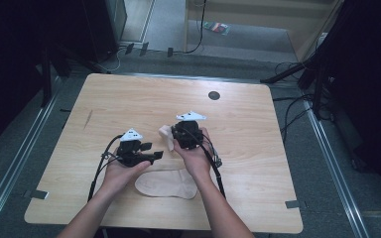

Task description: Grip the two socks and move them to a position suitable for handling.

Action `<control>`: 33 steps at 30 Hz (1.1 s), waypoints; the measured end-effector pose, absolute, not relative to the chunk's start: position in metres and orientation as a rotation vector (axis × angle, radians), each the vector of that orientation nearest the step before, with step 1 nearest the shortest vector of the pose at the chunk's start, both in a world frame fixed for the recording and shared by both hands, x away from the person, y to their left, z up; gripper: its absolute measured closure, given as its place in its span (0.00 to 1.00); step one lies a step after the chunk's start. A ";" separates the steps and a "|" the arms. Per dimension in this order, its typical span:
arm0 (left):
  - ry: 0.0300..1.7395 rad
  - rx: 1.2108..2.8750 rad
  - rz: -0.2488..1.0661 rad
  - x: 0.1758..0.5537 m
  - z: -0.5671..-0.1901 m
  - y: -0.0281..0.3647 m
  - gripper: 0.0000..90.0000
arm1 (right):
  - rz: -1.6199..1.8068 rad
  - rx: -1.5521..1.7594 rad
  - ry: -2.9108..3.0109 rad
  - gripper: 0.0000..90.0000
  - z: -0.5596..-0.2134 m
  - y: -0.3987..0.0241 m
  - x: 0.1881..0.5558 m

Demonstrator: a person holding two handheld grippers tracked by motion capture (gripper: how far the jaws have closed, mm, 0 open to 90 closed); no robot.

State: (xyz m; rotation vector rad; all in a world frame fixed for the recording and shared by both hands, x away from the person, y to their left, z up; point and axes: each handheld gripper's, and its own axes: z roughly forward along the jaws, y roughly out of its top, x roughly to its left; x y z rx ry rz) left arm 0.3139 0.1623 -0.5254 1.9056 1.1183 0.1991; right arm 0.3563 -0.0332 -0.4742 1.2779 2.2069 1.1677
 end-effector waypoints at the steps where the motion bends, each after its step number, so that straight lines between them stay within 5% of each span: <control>1: 1.118 1.906 0.199 0.314 -0.525 0.162 0.41 | 1.168 1.278 2.207 0.96 -0.474 -0.033 0.356; 20: 1.148 1.906 0.189 0.313 -0.532 0.177 0.43 | 1.128 1.413 2.147 0.96 -0.519 -0.070 0.367; 33: 1.118 2.006 0.184 0.319 -0.537 0.145 0.38 | 1.230 1.350 2.172 0.98 -0.482 -0.046 0.353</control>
